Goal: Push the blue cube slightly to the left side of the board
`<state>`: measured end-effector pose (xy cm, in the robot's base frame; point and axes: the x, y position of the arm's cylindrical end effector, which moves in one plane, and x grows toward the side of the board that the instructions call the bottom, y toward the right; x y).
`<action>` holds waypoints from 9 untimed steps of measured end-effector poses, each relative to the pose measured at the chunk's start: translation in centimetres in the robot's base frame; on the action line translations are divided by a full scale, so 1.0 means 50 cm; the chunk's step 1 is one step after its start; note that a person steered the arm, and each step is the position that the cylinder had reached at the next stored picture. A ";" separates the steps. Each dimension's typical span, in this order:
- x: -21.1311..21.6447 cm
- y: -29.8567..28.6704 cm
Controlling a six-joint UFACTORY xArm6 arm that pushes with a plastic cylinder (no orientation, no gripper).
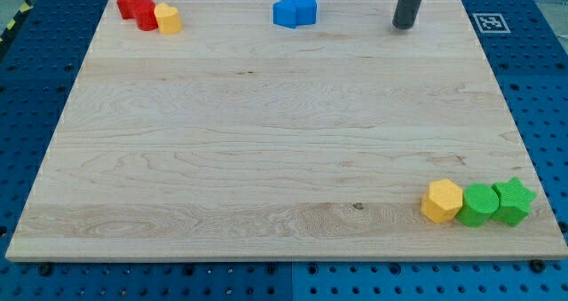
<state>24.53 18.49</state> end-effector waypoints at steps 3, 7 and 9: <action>-0.058 -0.289; -0.030 -0.330; -0.033 -0.329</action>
<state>22.91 2.04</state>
